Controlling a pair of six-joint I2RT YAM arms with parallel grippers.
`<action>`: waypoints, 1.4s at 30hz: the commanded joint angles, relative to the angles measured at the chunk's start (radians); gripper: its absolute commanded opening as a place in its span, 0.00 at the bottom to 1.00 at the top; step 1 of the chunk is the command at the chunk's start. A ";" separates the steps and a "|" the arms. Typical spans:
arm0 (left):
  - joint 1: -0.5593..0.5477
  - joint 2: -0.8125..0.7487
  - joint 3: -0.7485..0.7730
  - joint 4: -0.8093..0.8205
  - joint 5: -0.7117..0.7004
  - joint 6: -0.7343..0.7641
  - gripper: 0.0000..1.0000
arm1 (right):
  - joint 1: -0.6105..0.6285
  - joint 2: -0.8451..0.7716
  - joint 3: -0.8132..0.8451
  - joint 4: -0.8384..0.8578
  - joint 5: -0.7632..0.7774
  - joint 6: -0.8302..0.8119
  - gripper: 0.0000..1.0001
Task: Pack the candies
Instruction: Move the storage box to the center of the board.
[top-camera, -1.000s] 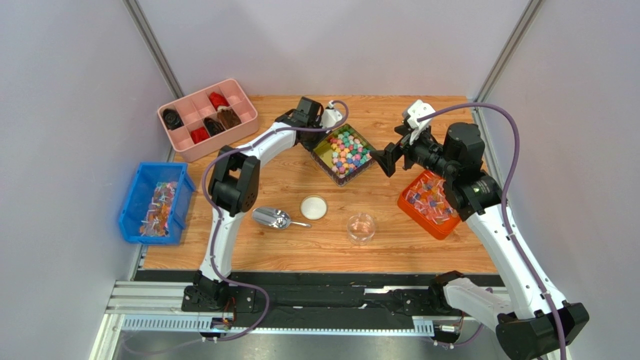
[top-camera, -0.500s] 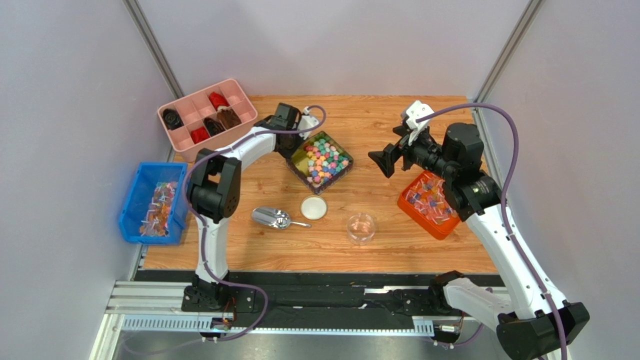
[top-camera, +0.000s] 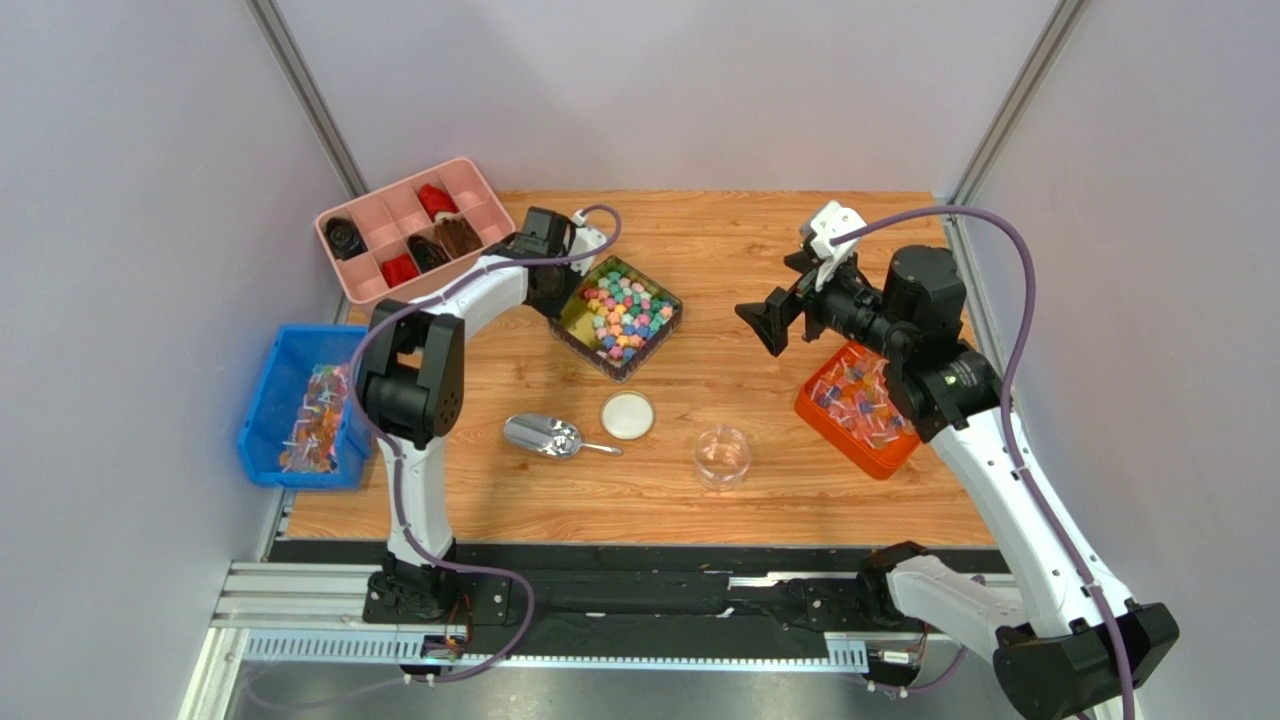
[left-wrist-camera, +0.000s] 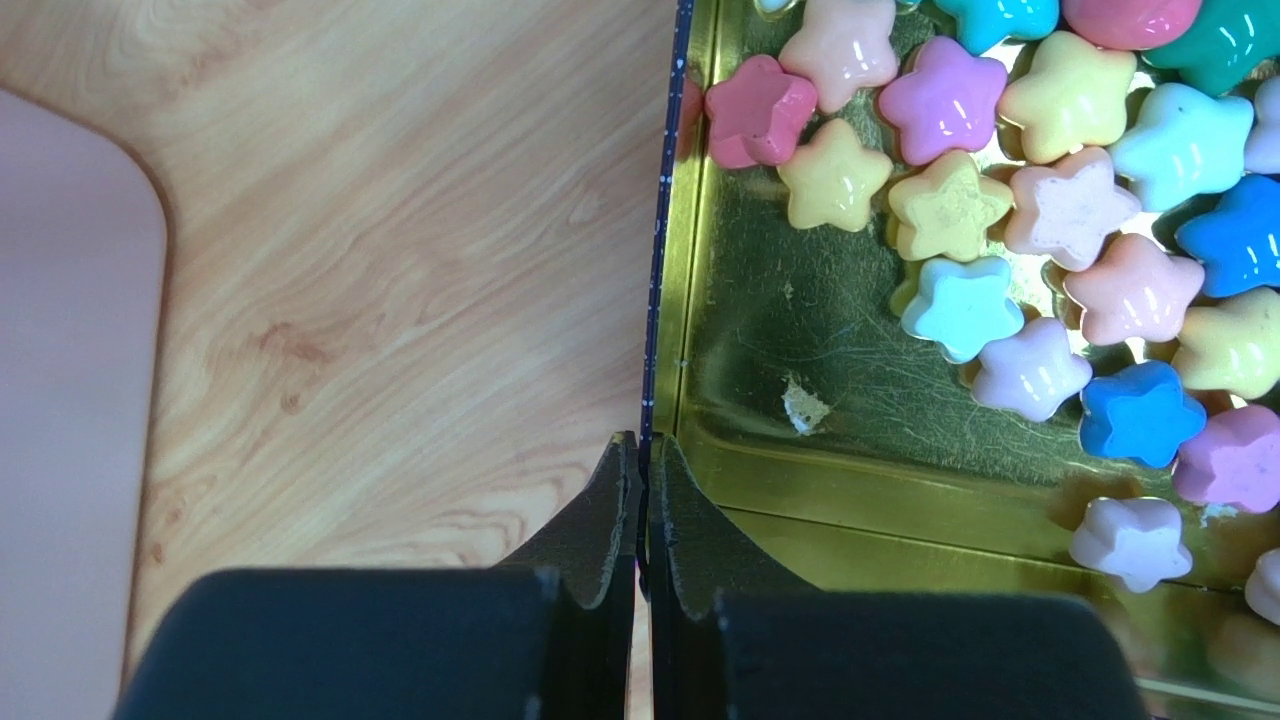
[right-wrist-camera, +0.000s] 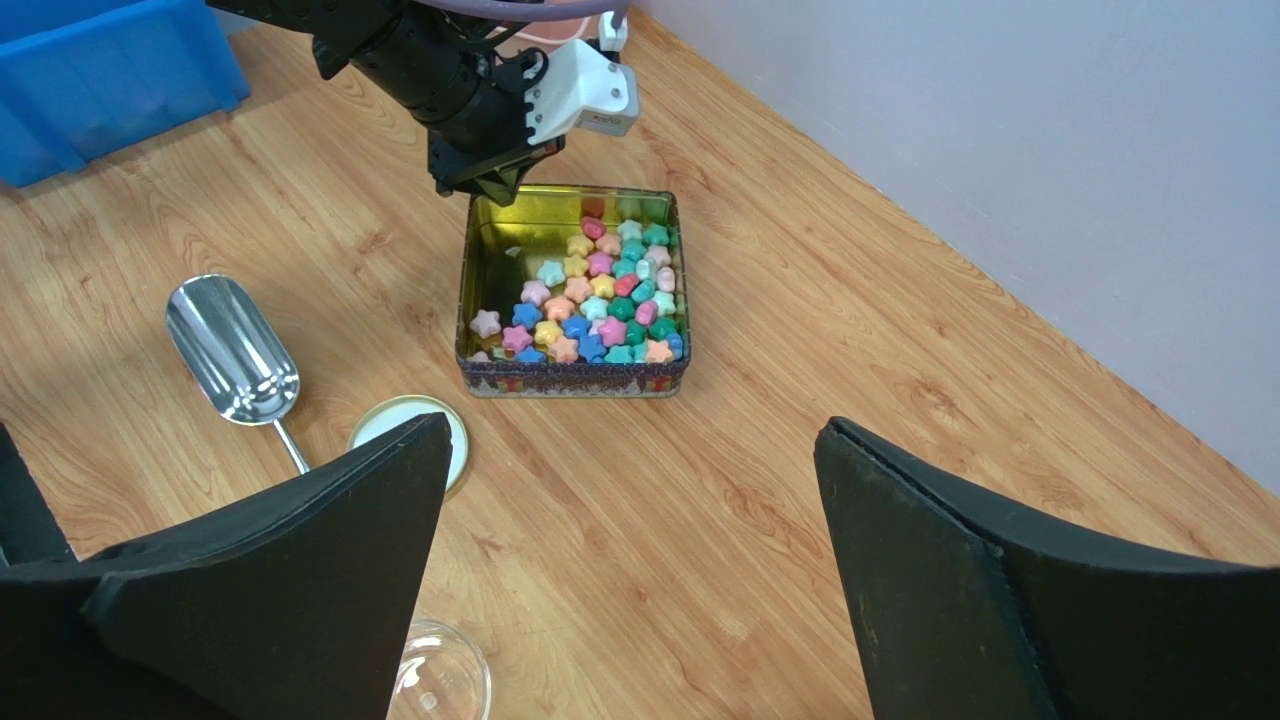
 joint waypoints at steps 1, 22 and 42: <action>0.026 -0.054 -0.059 -0.066 -0.033 -0.055 0.02 | 0.007 0.006 0.031 0.015 -0.008 -0.014 0.96; 0.126 -0.278 -0.233 0.002 -0.006 -0.072 0.73 | 0.027 0.009 0.033 0.014 -0.008 -0.019 0.96; 0.285 -0.646 -0.536 -0.228 0.617 0.298 0.99 | 0.049 0.009 0.031 0.014 -0.017 -0.019 0.97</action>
